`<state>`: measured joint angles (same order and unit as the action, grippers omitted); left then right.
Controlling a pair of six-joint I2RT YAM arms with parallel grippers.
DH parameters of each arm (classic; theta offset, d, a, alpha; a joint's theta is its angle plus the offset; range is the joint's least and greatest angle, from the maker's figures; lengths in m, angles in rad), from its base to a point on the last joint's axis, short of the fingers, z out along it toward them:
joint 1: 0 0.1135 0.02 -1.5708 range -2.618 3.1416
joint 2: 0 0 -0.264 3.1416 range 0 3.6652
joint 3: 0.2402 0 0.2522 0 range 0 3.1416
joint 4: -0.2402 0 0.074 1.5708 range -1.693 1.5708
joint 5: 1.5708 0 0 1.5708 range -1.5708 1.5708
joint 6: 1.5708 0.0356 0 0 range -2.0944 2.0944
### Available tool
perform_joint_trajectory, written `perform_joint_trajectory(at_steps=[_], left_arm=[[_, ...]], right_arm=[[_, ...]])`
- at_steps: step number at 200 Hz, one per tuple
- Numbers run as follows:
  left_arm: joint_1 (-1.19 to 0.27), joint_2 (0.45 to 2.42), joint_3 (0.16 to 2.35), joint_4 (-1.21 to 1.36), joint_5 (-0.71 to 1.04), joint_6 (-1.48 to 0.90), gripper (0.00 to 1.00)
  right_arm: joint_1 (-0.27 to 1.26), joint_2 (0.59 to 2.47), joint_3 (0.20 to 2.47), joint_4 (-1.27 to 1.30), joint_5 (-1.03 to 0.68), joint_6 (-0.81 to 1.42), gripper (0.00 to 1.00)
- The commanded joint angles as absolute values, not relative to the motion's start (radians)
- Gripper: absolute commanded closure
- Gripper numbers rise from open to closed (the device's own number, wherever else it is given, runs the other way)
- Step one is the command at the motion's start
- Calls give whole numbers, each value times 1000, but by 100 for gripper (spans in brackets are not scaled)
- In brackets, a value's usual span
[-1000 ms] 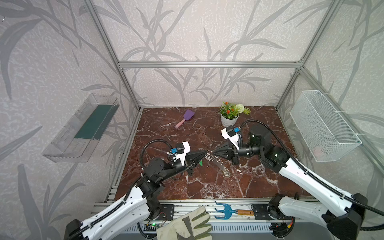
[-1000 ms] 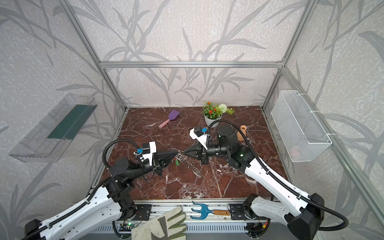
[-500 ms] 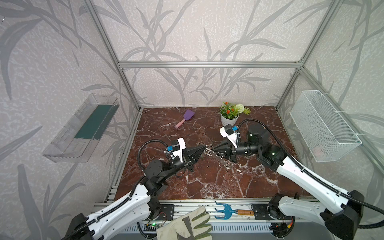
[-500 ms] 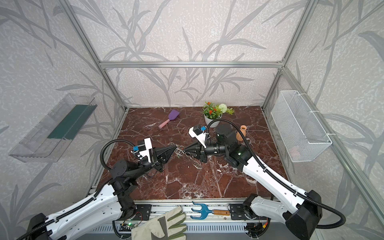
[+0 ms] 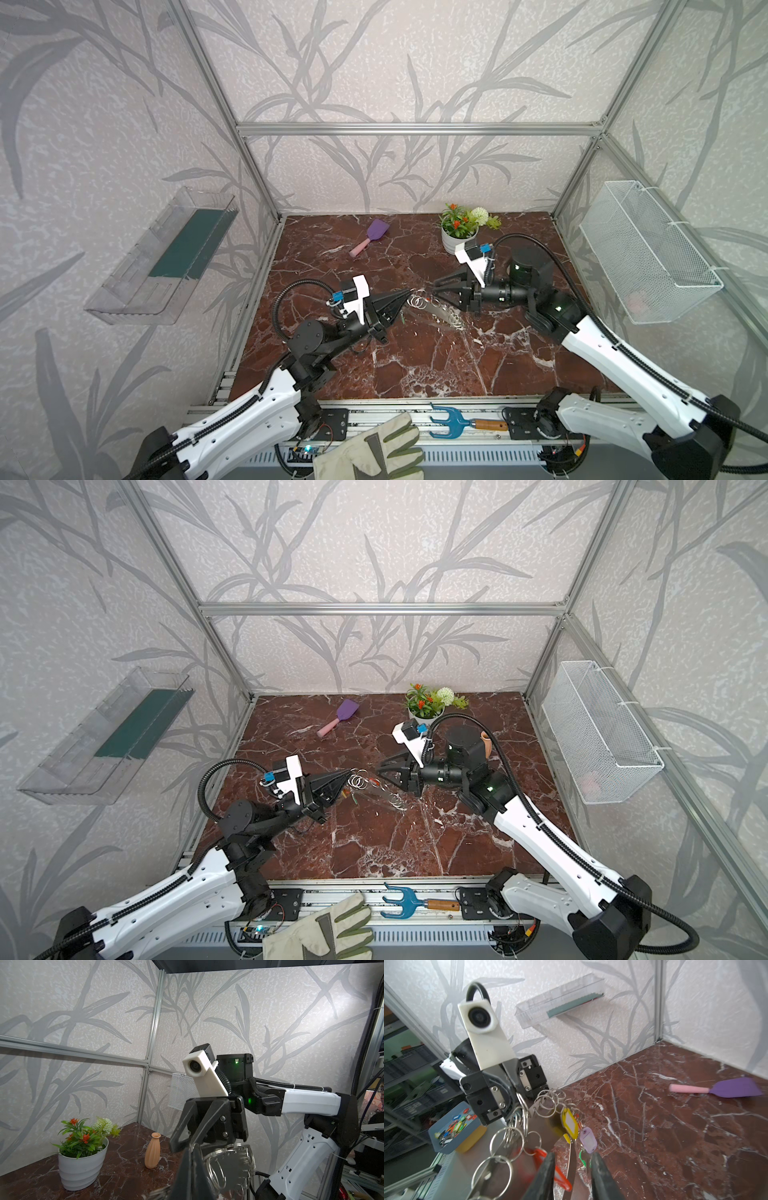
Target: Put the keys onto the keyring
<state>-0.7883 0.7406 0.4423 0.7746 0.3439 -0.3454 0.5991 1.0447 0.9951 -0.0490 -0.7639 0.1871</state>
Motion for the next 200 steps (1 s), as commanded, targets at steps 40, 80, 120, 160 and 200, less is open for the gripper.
perform_joint_trajectory(at_steps=[40, 80, 120, 160, 200], left_arm=[[-789, 748, 450, 823, 408, -397, 100], [-790, 747, 453, 822, 416, -400, 100], [-788, 762, 456, 827, 429, -403, 100], [-789, 765, 460, 831, 431, -402, 100], [-789, 760, 460, 828, 428, -400, 100]], right_arm=[[626, 1064, 1032, 20, -869, 198, 52], [653, 1111, 1040, 44, -907, 197, 53], [668, 1137, 1043, 63, -927, 202, 59], [680, 1150, 1045, 65, -938, 203, 69], [685, 1153, 1040, 51, -940, 192, 85]])
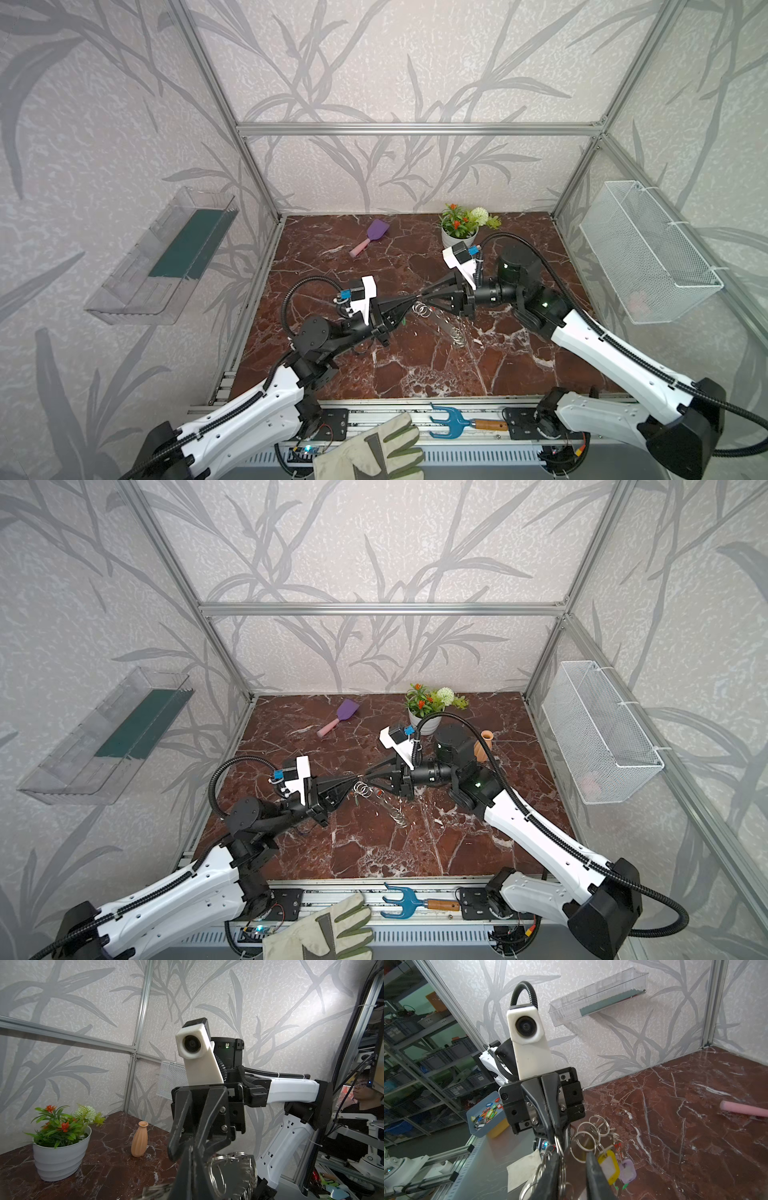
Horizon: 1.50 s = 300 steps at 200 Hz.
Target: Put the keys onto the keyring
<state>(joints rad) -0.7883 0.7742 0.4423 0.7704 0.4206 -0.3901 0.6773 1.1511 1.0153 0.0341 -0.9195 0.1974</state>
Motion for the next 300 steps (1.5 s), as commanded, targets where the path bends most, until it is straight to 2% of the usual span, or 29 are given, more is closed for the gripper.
perform_joint_trajectory(at_steps=[1, 32, 73, 102, 111, 123, 142, 182, 213, 243, 268, 300], left_arm=[[-789, 760, 460, 827, 428, -400, 100], [-790, 754, 468, 805, 430, -400, 100], [-789, 752, 504, 705, 454, -399, 100], [-789, 730, 592, 426, 478, -348, 100], [-789, 723, 630, 304, 486, -310, 90], [-785, 724, 683, 150, 517, -248, 68], [-764, 745, 792, -141, 570, -125, 52], [-651, 784, 1027, -561, 681, 143, 42], [-636, 887, 1205, -781, 674, 319, 42], [-636, 1025, 1314, -879, 756, 388, 47], [-636, 1117, 1376, -920, 791, 427, 52], [-639, 1160, 1399, -895, 797, 453, 53]], right_arm=[[684, 1153, 1040, 50, -940, 192, 85], [684, 1145, 1037, 37, -940, 184, 100], [687, 1138, 1042, 29, -939, 176, 100], [688, 1133, 1055, -13, -917, 146, 100], [687, 1132, 1064, -49, -904, 122, 100], [688, 1132, 1078, -93, -876, 80, 100], [688, 1147, 1105, -150, -843, 40, 100], [691, 1146, 1112, -214, -847, -15, 100], [701, 1150, 1142, -340, -807, -88, 100], [716, 1153, 1162, -394, -793, -116, 100], [722, 1163, 1188, -436, -816, -128, 100], [728, 1189, 1224, -498, -828, -147, 100]])
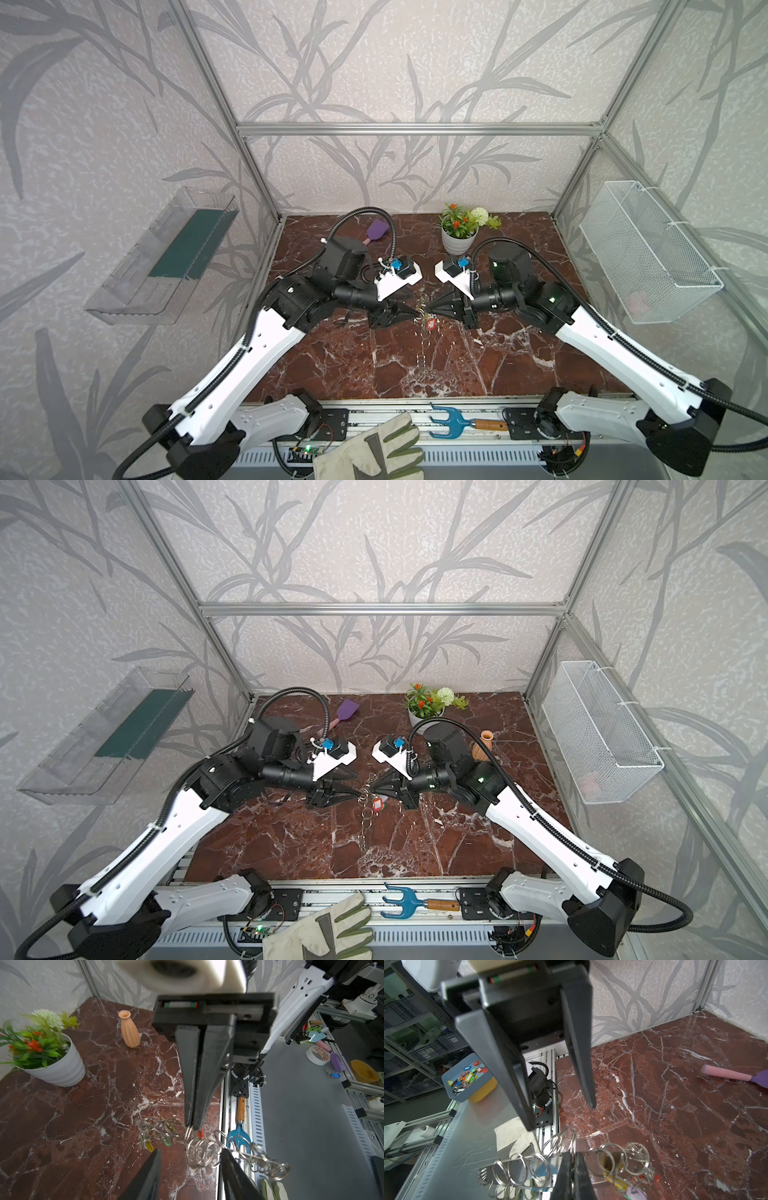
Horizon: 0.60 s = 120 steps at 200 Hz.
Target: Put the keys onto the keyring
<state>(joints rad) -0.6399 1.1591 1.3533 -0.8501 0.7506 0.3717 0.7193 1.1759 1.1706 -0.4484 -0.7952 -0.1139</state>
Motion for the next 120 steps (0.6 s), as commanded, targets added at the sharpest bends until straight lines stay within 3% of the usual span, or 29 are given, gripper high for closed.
perform_joint_trajectory(at_steps=[1, 120], left_arm=[[-638, 1161, 1399, -895, 796, 454, 53], [-662, 1241, 1458, -962, 803, 495, 72]], right_arm=[[728, 1189, 1224, -498, -828, -148, 100], [744, 1202, 1255, -517, -850, -155, 100]])
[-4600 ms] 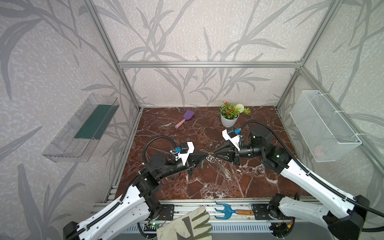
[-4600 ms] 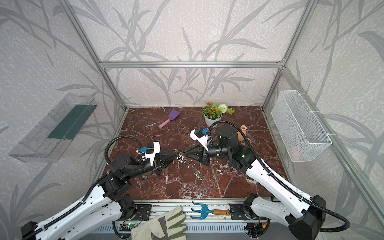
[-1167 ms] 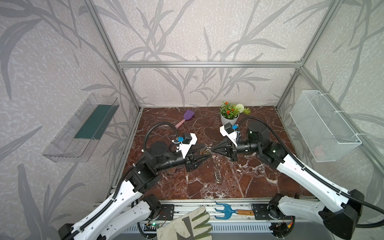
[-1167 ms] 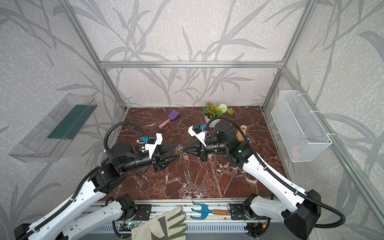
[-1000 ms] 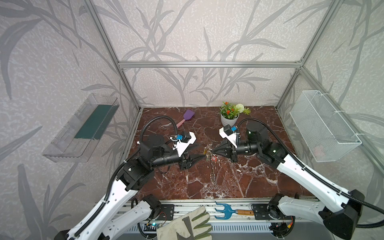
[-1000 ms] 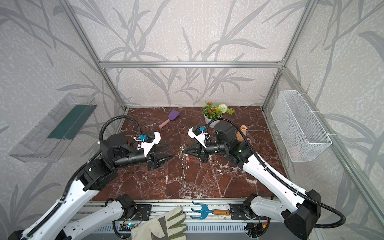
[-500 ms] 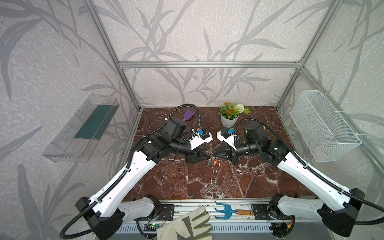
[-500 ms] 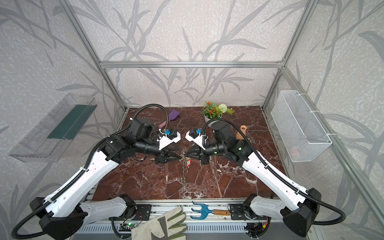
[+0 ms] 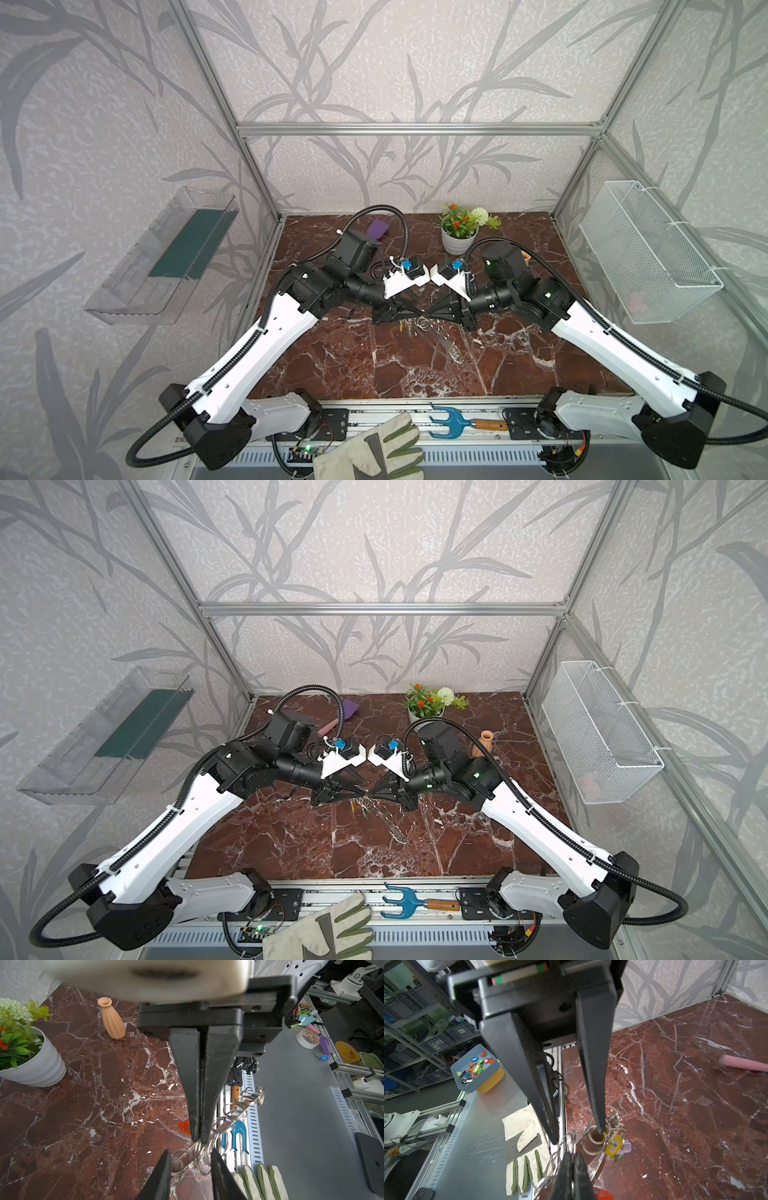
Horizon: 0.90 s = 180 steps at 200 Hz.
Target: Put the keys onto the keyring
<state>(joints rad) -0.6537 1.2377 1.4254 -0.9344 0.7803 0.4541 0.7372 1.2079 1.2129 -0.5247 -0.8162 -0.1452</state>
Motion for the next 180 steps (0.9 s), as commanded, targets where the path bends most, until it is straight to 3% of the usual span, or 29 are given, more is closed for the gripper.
perform_joint_trajectory(at_steps=[1, 60, 98, 131, 164, 180], left_arm=[[-662, 1243, 1458, -962, 803, 495, 73], [-677, 1251, 1450, -978, 787, 496, 91], [-683, 1250, 1438, -984, 778, 500, 91], [-685, 1246, 1424, -980, 778, 500, 76], [-684, 1240, 1407, -974, 777, 503, 70], [-685, 1241, 1407, -975, 781, 501, 60]], right_arm=[[745, 1203, 1255, -518, -850, -155, 100], [746, 1200, 1259, -519, -853, -156, 100], [746, 1199, 1259, -519, -848, -158, 100], [746, 1198, 1258, -515, -850, -158, 100], [746, 1199, 1257, -511, -851, -158, 100], [746, 1196, 1256, -506, -853, -155, 100]])
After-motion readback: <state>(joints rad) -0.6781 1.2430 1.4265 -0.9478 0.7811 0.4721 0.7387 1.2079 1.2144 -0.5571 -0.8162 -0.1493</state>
